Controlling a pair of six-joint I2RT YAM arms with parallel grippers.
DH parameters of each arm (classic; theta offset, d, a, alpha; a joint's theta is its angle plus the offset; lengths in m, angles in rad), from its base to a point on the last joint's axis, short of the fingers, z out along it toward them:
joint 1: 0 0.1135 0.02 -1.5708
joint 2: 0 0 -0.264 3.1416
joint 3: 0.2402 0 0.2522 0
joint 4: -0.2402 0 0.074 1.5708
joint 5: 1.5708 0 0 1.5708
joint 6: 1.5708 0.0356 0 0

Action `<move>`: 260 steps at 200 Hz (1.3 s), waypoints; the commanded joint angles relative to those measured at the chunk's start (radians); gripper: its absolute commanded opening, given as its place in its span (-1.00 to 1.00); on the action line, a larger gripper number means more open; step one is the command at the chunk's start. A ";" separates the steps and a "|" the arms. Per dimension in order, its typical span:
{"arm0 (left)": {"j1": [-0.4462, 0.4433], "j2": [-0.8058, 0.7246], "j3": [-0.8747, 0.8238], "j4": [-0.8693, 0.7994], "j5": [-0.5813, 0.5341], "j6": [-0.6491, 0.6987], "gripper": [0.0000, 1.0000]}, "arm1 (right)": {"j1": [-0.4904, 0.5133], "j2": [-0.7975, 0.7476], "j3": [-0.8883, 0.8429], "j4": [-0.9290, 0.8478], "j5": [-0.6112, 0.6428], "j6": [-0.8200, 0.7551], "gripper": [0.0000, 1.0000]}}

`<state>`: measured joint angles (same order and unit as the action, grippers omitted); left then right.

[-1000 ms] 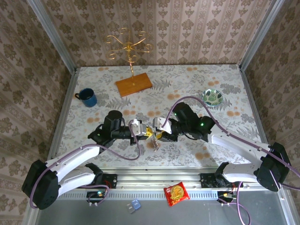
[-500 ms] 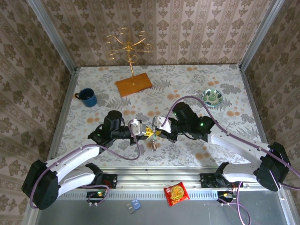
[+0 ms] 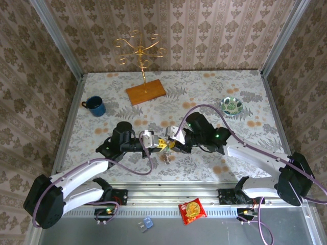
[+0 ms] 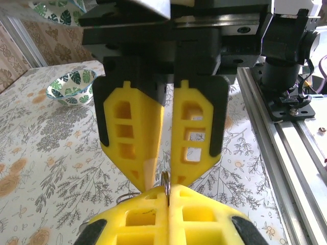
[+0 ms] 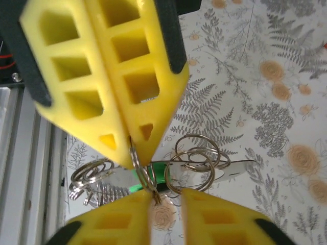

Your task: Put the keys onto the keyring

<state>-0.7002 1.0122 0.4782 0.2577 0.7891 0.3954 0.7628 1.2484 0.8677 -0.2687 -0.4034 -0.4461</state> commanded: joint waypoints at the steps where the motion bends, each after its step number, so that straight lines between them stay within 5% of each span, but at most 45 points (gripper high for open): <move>1: -0.007 -0.024 -0.027 0.108 0.020 -0.064 -1.00 | -0.012 -0.071 -0.055 0.105 -0.040 0.045 -0.42; 107: -0.010 -0.001 -0.113 0.359 0.024 -0.243 -1.00 | -0.019 -0.069 -0.139 0.318 -0.114 0.176 -0.39; 191: -0.009 0.028 -0.144 0.485 0.018 -0.305 -1.00 | -0.019 -0.049 -0.144 0.356 -0.166 0.195 -1.00; 203: -0.009 0.026 -0.144 0.476 0.000 -0.298 -1.00 | -0.020 -0.055 -0.137 0.333 -0.163 0.176 -1.00; 230: -0.010 -0.010 -0.121 0.341 -0.051 -0.226 -0.51 | -0.021 -0.065 -0.090 0.228 -0.143 0.103 -1.00; 260: -0.010 -0.048 -0.039 0.062 -0.058 -0.085 -0.47 | -0.015 -0.039 0.003 0.042 -0.110 -0.019 -1.00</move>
<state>-0.7017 1.0023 0.3588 0.5209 0.7425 0.1875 0.7376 1.1961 0.7734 -0.0753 -0.5297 -0.3454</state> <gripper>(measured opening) 0.262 0.063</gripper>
